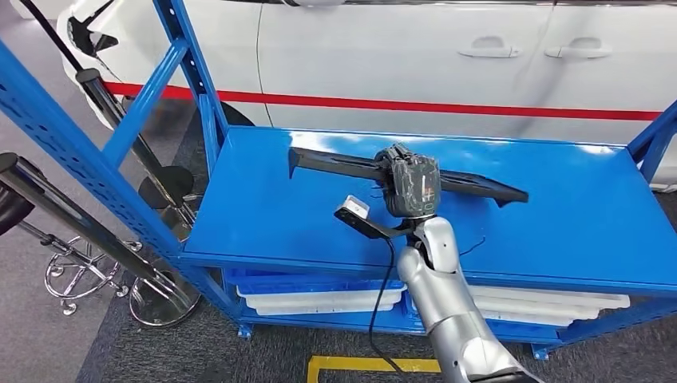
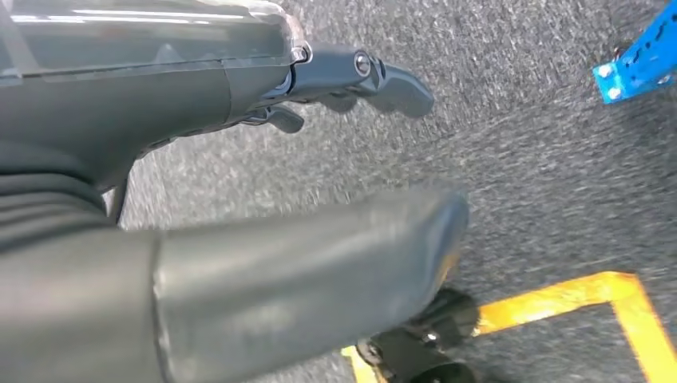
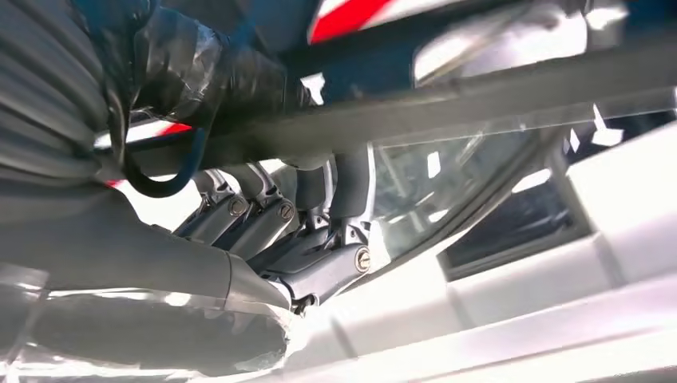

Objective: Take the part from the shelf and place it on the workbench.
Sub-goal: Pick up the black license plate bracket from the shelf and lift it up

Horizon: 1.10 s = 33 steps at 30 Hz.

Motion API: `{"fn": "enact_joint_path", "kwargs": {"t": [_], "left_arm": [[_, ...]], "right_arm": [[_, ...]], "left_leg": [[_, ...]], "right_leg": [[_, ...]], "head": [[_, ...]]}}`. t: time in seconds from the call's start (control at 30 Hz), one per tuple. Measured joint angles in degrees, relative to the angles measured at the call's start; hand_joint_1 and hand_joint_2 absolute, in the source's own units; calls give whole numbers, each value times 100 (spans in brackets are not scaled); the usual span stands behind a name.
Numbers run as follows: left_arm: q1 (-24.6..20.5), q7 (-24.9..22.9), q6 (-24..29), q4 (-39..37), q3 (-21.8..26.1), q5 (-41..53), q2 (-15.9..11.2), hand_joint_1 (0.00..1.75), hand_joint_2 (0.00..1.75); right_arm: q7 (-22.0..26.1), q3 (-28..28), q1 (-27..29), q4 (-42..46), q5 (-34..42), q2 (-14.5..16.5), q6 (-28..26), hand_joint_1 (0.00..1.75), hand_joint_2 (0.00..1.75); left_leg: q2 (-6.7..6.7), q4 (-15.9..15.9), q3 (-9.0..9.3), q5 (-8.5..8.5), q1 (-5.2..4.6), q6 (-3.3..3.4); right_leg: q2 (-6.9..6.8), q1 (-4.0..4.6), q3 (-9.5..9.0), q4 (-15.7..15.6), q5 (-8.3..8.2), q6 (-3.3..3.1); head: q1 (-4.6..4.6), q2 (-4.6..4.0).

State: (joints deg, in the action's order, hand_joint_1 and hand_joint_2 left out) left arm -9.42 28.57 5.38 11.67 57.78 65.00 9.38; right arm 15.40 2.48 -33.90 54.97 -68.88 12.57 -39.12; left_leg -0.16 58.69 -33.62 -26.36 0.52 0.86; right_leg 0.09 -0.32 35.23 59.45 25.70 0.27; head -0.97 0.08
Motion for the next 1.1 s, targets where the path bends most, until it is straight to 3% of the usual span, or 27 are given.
{"fn": "enact_joint_path", "kwargs": {"t": [0.07, 0.1, 0.2, 0.23, 0.27, 0.3, 0.33, 0.4, 0.43, 0.53, 0.6, 0.67, 0.73, 0.77, 0.8, 0.87, 0.93, 1.03, 1.1], "left_arm": [[25, 49, 13, 1, 17, -54, -13, 0, 175], [31, 58, 14, 1, 20, -64, -19, 0, 175], [57, 99, 36, 1, 36, -127, -27, 0, 175], [71, 133, 64, 1, 57, -182, -28, 0, 175], [83, 175, 108, 1, 87, -253, -30, 0, 175], [90, 217, 164, 1, 123, -333, -31, 0, 175], [91, 247, 226, 1, 161, -408, -31, 0, 175], [81, 288, 363, 1, 243, -529, -30, 0, 175], [80, 317, 434, 1, 278, -571, -27, 0, 175], [102, 458, 537, 1, 343, -633, -13, 0, 175], [112, 516, 453, 1, 380, -655, 0, 0, 87], [117, 541, 334, 1, 412, -689, 3, 0, 0], [131, 568, 236, 1, 441, -724, 2, 0, 87], [147, 590, 188, 1, 458, -739, 2, 0, 131], [167, 617, 137, 1, 478, -755, 3, 0, 175], [205, 672, 46, 1, 516, -788, 4, 0, 175], [225, 716, -14, 1, 545, -820, 3, 0, 175], [254, 766, -94, 1, 577, -867, 2, 0, 175], [272, 804, -149, 1, 598, -901, 2, 0, 175]], "right_arm": [[-150, 211, 49, 299, 120, 140, 0, 175, 175], [-190, 303, 61, 412, 154, 187, 1, 175, 175], [-141, 546, 137, 636, 351, 250, 3, 175, 175], [-94, 637, 181, 690, 446, 256, 3, 175, 175], [-72, 753, 227, 755, 526, 264, 4, 175, 175], [-102, 898, 270, 836, 581, 273, 4, 175, 175], [-169, 1067, 301, 927, 605, 280, 5, 175, 175], [-362, 1459, 327, 1114, 656, 283, 7, 175, 175], [-447, 1647, 332, 1193, 706, 280, 8, 175, 175], [-577, 2104, 345, 1403, 968, 231, 9, 175, 175], [-572, 2310, 320, 1527, 1171, 182, 9, 175, 175], [-542, 2457, 286, 1609, 1334, 131, 13, 175, 175], [-513, 2579, 281, 1657, 1468, 70, 21, 175, 175], [-495, 2641, 282, 1690, 1551, 33, 26, 175, 175], [-471, 2713, 279, 1743, 1659, -5, 33, 175, 175], [-405, 2847, 255, 1899, 1901, -67, 57, 175, 175], [-330, 2957, 217, 2075, 2127, -105, 113, 175, 175], [-214, 3111, 201, 2352, 2437, -168, 280, 175, 175], [-134, 3259, 202, 2556, 2670, -203, 457, 175, 175]], "left_leg": [[-1, 92, -31, -89, 14, -70], [-1, 284, -114, -215, 20, -103], [-1, 1338, -606, -705, 33, -171], [-1, 1565, -723, -748, 34, -179], [0, 1584, -745, -682, 34, -179], [0, 1369, -654, -511, 34, -170], [1, 980, -477, -286, 34, -151], [-1, 250, -132, -11, 16, -97], [-3, 64, -48, 28, 4, -72], [-8, -42, -20, 47, 2, 12], [-1, -110, 7, 89, 34, 88], [7, -137, 21, 106, 39, 134], [8, -128, 16, 105, 34, 148], [5, -120, 15, 101, 33, 147], [0, -108, 15, 94, 33, 142], [-11, -73, 14, 68, 33, 117], [-18, -31, -5, 42, 16, 68], [-20, -35, -17, 34, 10, -24], [-17, 92, -67, -76, 22, -89]], "right_leg": [[-9, -17, -18, -34, -10, -76], [-17, -31, -28, -51, -16, -110], [-32, -31, -35, -55, -7, -161], [-30, -28, -37, -50, -3, -167], [-24, -26, -39, -44, 3, -170], [-14, -26, -44, -37, 9, -170], [-2, -26, -50, -30, 17, -163], [20, -11, -52, -19, 28, -132], [27, -4, -46, -19, 26, -108], [29, 3, -38, -38, 14, -17], [22, 8, 25, 128, 149, 39], [18, 0, 288, 711, 482, 73], [17, -11, 602, 1361, 736, 93], [16, -15, 662, 1472, 720, 97], [16, -19, 616, 1370, 597, 94], [15, -23, 282, 680, 217, 59], [17, -3, 1, 94, 28, 13], [25, 15, -48, -41, 17, -55], [20, -7, -69, -90, -10, -122]], "head": [[0, 1], [0, 1], [1, 0], [1, 0], [1, 1], [2, 1], [2, 1], [2, 1], [1, 0], [0, -2], [-1, -2], [-2, -1], [-1, 0], [-1, 0], [-1, 0], [-1, -1], [-1, 0], [-1, 0], [0, -1]]}}
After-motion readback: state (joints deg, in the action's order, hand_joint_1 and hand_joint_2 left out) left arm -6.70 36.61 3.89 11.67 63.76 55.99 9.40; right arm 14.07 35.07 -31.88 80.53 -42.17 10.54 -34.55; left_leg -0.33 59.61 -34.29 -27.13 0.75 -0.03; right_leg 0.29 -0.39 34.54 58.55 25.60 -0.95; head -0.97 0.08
